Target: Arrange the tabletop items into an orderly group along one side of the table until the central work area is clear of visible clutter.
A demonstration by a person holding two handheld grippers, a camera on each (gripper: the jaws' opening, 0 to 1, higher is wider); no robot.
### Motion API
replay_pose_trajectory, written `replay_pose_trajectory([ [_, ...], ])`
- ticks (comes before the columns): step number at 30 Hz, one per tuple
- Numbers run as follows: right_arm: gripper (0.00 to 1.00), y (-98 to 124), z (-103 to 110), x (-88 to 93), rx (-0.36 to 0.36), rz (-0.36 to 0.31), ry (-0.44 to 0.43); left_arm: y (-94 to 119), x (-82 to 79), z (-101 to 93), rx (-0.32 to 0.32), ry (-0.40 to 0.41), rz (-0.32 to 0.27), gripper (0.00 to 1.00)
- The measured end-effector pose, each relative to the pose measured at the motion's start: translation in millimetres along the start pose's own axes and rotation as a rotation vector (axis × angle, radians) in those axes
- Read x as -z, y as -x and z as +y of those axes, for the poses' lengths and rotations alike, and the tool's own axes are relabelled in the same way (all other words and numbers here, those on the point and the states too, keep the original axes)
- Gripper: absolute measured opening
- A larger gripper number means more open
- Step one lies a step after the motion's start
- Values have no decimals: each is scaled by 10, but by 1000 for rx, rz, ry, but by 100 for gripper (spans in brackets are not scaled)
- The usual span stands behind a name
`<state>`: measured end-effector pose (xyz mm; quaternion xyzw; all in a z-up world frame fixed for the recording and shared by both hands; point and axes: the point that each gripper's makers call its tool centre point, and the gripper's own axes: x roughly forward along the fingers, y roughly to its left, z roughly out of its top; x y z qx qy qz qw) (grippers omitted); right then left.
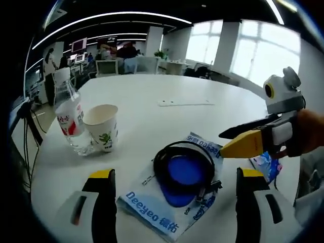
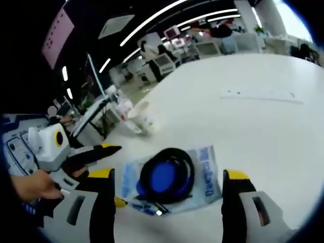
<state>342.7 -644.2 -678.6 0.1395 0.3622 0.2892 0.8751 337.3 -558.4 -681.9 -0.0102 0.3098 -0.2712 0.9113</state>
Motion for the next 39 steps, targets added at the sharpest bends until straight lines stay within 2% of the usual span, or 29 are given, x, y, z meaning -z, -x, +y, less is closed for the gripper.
replay_pose_trajectory([
  [4, 81, -25, -36, -23, 11, -19, -49, -59, -2, 0, 8, 4, 7, 100],
  [9, 78, -46, -33, -18, 15, -10, -39, -138, -16, 21, 4, 31, 8, 100],
  [15, 71, -92, -79, -17, 30, -16, -57, -229, 4, 72, -19, 38, 24, 100],
  [23, 63, -201, -99, -12, 58, 1, -2, -337, 30, 184, -48, 50, 39, 100],
  [29, 59, -292, -139, 6, 76, 25, 26, -425, 71, 148, -33, 26, 58, 98],
  [34, 44, -346, -175, 77, 91, 64, 53, -488, 120, 143, -35, 17, 75, 91],
  [36, 42, -360, -191, 97, 104, 79, 86, -510, 158, 161, -47, 0, 89, 88],
  [39, 41, -408, -195, 113, 102, 88, 87, -540, 237, 176, -54, -29, 124, 86],
])
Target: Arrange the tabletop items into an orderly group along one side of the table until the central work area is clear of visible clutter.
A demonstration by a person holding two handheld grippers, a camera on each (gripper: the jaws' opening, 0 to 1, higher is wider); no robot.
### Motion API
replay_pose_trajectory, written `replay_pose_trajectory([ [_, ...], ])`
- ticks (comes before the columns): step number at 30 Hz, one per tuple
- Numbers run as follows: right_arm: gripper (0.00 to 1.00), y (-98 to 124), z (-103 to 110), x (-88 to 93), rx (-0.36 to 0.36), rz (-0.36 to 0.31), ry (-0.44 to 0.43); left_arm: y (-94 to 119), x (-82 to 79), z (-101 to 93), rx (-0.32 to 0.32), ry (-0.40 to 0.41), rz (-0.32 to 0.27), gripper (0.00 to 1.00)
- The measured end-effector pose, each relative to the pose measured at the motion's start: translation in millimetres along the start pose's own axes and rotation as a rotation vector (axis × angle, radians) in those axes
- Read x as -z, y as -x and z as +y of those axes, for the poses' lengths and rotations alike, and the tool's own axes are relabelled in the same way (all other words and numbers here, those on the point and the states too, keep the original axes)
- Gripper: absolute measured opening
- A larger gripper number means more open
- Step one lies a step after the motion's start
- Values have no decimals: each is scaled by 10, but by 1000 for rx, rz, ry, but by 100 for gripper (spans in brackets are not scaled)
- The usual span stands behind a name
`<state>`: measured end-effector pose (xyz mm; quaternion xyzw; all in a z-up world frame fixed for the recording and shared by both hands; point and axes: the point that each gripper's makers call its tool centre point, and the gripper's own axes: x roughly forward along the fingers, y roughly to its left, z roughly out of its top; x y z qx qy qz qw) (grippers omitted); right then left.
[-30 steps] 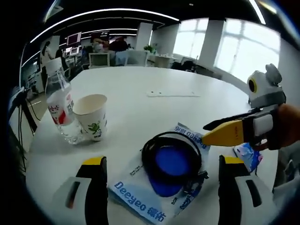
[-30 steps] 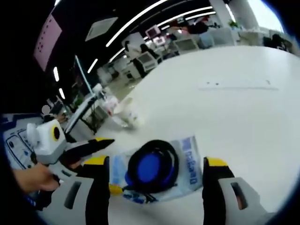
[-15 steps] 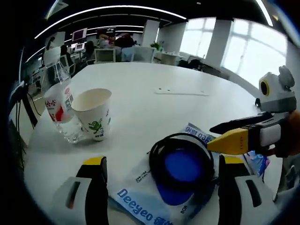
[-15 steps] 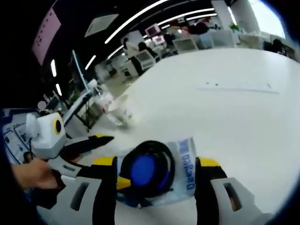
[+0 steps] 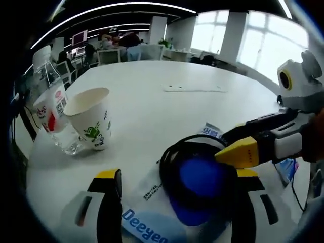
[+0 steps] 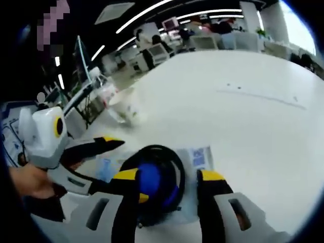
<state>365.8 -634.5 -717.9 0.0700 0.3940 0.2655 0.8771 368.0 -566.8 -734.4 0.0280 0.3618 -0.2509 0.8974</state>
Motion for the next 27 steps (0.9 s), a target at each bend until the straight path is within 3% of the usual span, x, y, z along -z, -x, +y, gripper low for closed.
replay_pose_trajectory([
  [3, 35, -29, 0, 19, 9, 18, 19, -12, 15, 29, -16, -4, 4, 83],
  [8, 33, -115, 25, 101, 11, 48, 43, -37, 34, 45, -26, 1, 9, 80],
  [10, 30, -140, 33, 142, 12, 65, 40, -55, 48, 71, -43, -34, 18, 78],
  [15, 20, -145, -24, 178, 39, 55, 37, -43, 44, 41, -32, -32, 4, 75],
  [21, 19, -138, -34, 169, 45, 53, 47, -50, 18, -25, -20, -34, -4, 68],
  [27, 16, -133, -52, 156, 60, 41, 24, -54, -28, -122, -20, -90, -25, 56],
])
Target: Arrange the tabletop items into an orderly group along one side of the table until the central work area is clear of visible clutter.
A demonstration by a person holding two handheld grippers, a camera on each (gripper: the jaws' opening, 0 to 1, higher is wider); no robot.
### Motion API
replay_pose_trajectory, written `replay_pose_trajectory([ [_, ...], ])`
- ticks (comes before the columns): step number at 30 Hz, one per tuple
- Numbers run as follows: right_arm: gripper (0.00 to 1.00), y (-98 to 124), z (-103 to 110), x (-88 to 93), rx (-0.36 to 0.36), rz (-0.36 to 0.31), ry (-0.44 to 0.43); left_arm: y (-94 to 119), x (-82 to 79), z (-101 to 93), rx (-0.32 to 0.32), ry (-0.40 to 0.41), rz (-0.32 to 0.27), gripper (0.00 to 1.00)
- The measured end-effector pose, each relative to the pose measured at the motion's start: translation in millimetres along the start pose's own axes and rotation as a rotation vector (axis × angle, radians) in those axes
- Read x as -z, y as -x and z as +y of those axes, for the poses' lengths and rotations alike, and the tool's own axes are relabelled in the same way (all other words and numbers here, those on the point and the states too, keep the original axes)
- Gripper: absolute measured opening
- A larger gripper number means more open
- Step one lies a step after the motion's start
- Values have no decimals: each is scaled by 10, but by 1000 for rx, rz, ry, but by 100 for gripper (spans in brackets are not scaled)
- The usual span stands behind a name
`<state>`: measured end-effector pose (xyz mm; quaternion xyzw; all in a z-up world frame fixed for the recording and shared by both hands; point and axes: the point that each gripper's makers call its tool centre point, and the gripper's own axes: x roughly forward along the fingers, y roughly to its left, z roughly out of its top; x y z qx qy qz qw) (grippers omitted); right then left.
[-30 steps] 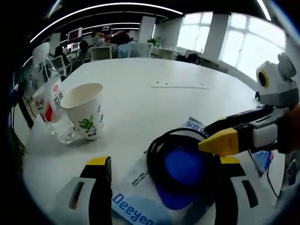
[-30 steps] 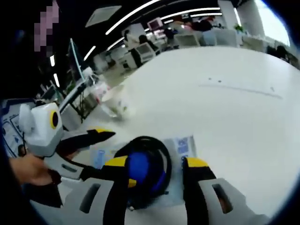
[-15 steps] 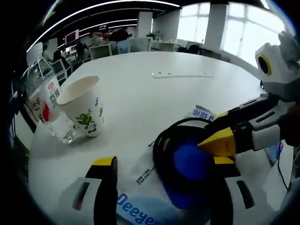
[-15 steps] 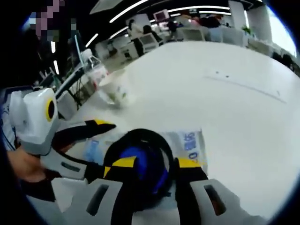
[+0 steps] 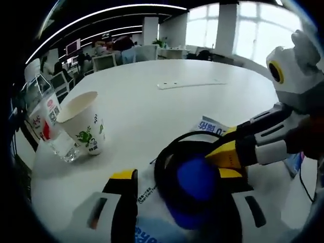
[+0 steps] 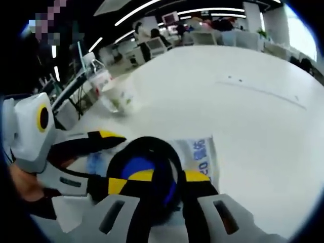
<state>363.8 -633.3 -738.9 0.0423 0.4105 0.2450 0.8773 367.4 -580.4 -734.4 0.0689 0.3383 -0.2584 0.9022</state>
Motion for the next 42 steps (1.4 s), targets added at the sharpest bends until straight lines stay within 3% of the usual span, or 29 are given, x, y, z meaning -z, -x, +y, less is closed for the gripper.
replay_pose_trajectory([
  [3, 15, 3, 2, 6, 14, -2, -10, -1, -31, 2, -13, -7, -10, 46],
  [5, 15, 4, 16, 15, 25, 13, 0, 0, -43, -3, -2, -1, -9, 34],
  [11, 11, 32, -6, 15, 40, 19, 37, -11, -55, 40, -18, -10, 2, 30],
  [15, 8, 44, -12, 4, 65, 26, 64, 0, -84, 120, -55, -59, 21, 19],
  [29, 5, 122, -13, 3, 66, 18, 33, 58, -159, 53, -71, -52, 23, 15],
  [36, 4, 201, 33, -78, 57, 10, 35, 138, -234, 45, -51, -5, 1, 14],
  [42, 4, 271, 85, -181, 46, -6, 64, 214, -318, 42, -50, -17, -5, 12],
])
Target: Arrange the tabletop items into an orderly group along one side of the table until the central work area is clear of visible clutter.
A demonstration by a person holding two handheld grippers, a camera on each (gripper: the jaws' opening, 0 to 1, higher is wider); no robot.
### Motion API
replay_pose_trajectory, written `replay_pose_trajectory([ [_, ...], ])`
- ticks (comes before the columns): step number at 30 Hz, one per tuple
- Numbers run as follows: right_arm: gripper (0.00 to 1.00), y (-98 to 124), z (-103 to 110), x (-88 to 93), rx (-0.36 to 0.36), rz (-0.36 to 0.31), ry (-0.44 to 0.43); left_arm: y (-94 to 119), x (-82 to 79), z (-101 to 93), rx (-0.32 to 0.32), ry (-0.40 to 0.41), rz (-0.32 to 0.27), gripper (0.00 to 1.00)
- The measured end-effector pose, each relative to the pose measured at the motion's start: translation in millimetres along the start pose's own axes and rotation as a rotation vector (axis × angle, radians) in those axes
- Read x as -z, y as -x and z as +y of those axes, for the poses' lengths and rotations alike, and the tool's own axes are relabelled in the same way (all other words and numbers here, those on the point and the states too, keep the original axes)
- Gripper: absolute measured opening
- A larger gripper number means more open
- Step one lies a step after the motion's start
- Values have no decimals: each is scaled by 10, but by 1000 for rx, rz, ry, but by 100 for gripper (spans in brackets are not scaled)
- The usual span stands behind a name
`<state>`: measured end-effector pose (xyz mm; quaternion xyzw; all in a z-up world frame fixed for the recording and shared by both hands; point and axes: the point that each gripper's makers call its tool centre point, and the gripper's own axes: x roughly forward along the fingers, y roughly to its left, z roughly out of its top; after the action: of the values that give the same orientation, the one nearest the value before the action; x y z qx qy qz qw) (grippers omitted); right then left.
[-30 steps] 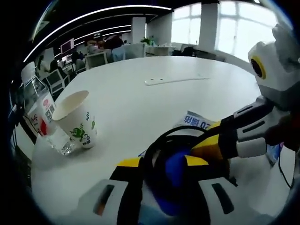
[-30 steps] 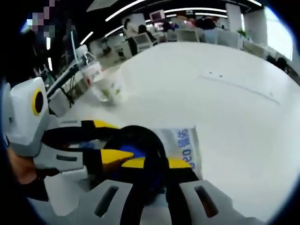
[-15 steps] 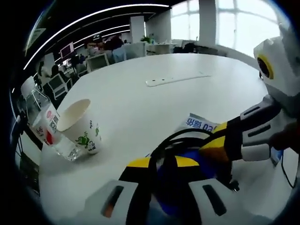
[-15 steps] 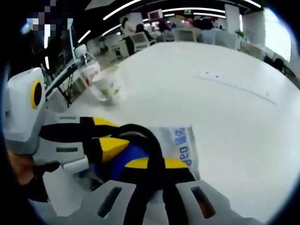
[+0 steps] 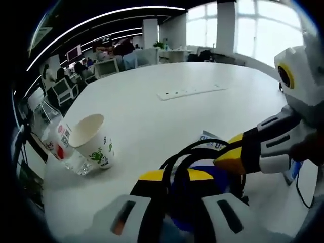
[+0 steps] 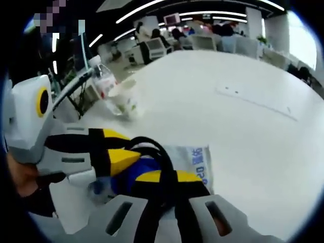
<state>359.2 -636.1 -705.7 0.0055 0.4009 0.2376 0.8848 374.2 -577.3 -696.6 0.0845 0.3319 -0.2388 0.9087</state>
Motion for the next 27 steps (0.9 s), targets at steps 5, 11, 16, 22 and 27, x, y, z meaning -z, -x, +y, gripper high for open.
replay_pose_trajectory([
  [5, 4, 71, 3, -54, -13, -17, 7, 82, -89, -10, 11, 18, -26, 12],
  [11, 4, 168, 49, -95, -27, -29, 15, 163, -130, -39, -1, 4, -42, 12],
  [16, 4, 244, 88, -88, -33, -30, 29, 235, -128, -67, 7, 8, -48, 12],
  [22, 4, 324, 162, -63, -42, -44, 27, 359, -130, -100, -5, 0, -55, 12],
  [27, 4, 387, 210, 8, -42, -42, 22, 434, -68, -142, -1, -2, -48, 11],
])
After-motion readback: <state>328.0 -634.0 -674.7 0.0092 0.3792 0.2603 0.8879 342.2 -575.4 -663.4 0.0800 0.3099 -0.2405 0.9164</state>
